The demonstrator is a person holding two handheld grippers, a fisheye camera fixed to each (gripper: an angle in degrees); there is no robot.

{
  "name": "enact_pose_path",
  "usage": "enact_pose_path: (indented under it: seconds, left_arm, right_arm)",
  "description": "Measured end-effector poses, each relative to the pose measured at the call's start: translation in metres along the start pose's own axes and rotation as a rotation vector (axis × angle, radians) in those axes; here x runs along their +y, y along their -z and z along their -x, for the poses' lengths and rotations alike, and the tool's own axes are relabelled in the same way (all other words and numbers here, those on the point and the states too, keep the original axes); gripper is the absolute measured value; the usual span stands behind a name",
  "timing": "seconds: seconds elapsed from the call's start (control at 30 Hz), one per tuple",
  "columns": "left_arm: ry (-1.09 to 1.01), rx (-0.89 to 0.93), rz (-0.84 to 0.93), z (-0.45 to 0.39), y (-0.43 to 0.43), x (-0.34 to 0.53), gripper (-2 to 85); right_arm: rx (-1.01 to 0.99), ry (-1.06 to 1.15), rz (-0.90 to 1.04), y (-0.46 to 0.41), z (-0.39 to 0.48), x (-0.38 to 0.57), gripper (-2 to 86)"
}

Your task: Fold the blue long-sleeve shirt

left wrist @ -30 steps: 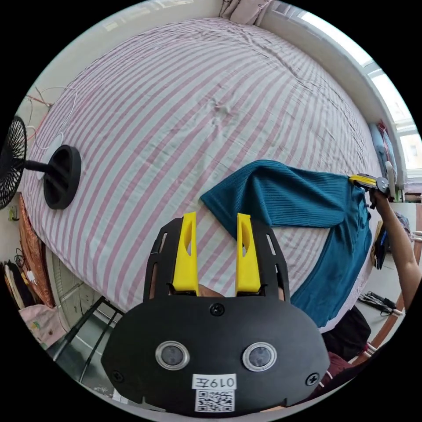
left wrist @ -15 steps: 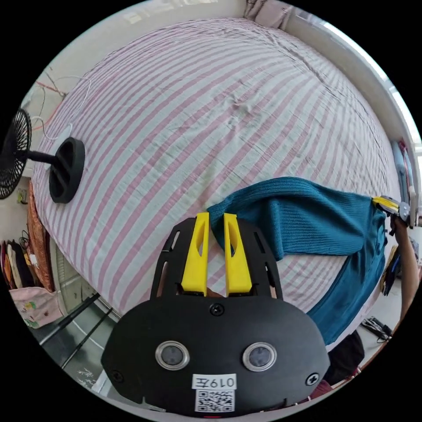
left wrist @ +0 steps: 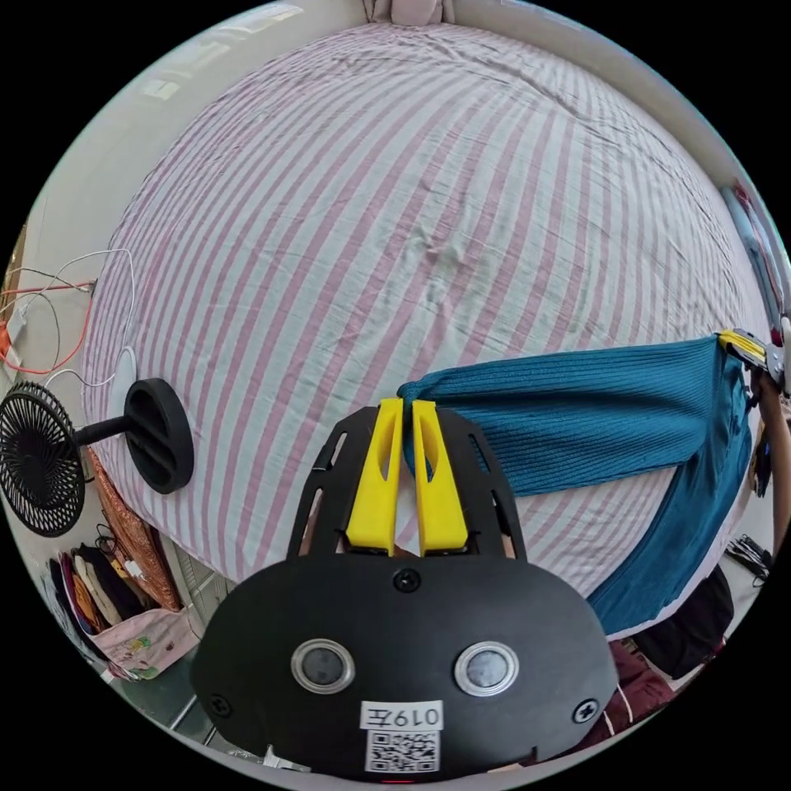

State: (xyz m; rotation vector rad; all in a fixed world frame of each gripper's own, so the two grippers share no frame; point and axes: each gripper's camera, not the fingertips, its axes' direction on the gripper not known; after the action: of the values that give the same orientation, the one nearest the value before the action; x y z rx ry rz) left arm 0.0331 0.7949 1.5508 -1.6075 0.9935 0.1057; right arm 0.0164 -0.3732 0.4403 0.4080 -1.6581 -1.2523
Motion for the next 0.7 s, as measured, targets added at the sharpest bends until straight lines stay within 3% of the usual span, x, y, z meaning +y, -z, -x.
enact_pose_path:
  seconds: [0.3,0.4,0.57,0.7]
  left_arm:
    - [0.075,0.076,0.008,0.009,-0.031,0.011,6.0]
    - [0.090,0.003,-0.001,0.014,-0.031,0.019,9.5]
    - [0.241,-0.161,-0.155,0.018,-0.018,0.047,8.2]
    - [0.175,-0.114,-0.251,-0.007,-0.019,0.072,6.0]
  right_arm:
    - [-0.006,0.005,0.019,-0.013,0.014,0.041,7.8]
    - [0.018,0.040,0.051,-0.012,0.017,0.055,11.2]
    - [0.074,-0.008,-0.084,0.014,0.021,0.095,9.3]
    - [0.026,0.011,-0.156,0.026,0.045,0.134,6.3]
